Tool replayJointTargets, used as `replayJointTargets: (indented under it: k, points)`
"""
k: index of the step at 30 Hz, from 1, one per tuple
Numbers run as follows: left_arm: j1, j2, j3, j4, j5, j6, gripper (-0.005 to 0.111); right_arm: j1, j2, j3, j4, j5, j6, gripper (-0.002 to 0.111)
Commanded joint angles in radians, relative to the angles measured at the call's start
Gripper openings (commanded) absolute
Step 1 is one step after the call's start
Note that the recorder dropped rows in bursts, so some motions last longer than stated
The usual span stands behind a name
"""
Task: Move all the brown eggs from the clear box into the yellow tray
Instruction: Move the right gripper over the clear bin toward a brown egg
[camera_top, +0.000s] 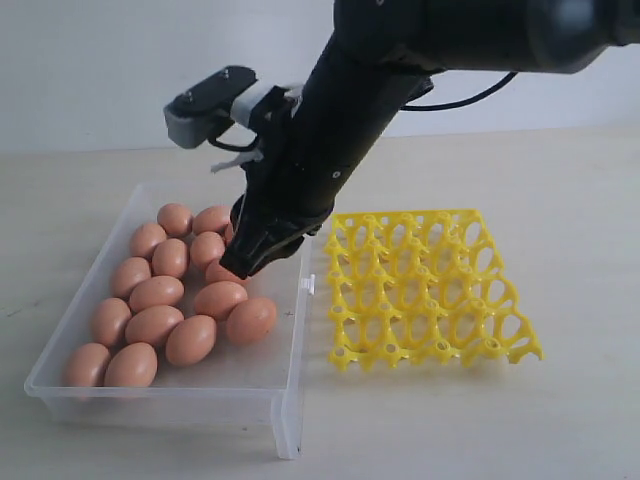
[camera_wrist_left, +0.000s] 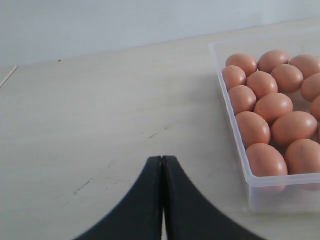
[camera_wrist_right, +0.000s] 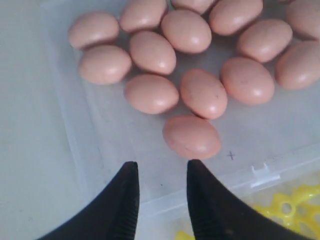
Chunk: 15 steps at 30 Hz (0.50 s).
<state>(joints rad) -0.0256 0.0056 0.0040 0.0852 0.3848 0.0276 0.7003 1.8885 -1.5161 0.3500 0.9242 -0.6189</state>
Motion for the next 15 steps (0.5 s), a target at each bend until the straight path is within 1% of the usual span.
replayJointTargets:
  k: [1,4,10,12,15]
  points:
    - [-0.005,-0.006,-0.004,-0.005,-0.006,-0.003,0.000,0.004,0.076,-0.060,-0.148,0.045,0.123,0.032]
    - [-0.005,-0.006,-0.004,-0.005,-0.006,-0.003,0.000,0.004,0.131,-0.133,-0.171,0.135,0.221,0.032]
    - [-0.005,-0.006,-0.004,-0.005,-0.006,-0.003,0.000,0.009,0.222,-0.284,-0.171,0.265,0.292,0.033]
    - [-0.005,-0.006,-0.004,-0.005,-0.006,-0.003,0.000,0.013,0.243,-0.321,-0.168,0.287,0.307,0.037]
    - [-0.005,-0.006,-0.004,-0.005,-0.006,-0.003,0.000,0.025,0.287,-0.377,-0.166,0.297,0.341,0.050]
